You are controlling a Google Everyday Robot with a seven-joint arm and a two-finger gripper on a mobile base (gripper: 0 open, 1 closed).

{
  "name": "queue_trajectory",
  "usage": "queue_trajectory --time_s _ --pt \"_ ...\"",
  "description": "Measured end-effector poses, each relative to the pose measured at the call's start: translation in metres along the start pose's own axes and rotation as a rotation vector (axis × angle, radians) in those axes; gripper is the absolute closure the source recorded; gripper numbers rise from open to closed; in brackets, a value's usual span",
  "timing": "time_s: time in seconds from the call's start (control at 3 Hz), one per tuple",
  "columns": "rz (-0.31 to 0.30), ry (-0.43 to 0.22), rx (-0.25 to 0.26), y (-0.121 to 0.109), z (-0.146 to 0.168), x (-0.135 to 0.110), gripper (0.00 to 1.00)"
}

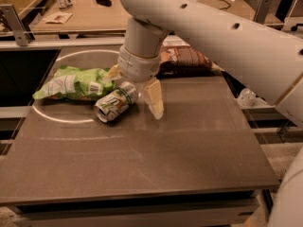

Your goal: Place 7up can upright

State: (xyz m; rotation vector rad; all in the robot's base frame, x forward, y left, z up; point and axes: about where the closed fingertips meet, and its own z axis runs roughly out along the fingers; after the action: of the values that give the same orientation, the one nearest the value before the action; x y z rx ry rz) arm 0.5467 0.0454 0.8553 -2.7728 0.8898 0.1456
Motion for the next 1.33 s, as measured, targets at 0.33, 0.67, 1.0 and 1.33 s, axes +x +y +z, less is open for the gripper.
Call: queue_trajectory --time_s 0.33,0.67,1.0,1.33 --pt "0.026 0.041 -0.047 0.002 0.009 -0.009 0.0" --pt "0.064 0.076 -0.086 -0.005 0.015 -0.018 0.0" --pt "0.096 0.099 -0.103 -0.016 0.02 -0.029 0.18" --pt "0.121 0.112 -0.084 -0.024 0.018 -0.035 0.42"
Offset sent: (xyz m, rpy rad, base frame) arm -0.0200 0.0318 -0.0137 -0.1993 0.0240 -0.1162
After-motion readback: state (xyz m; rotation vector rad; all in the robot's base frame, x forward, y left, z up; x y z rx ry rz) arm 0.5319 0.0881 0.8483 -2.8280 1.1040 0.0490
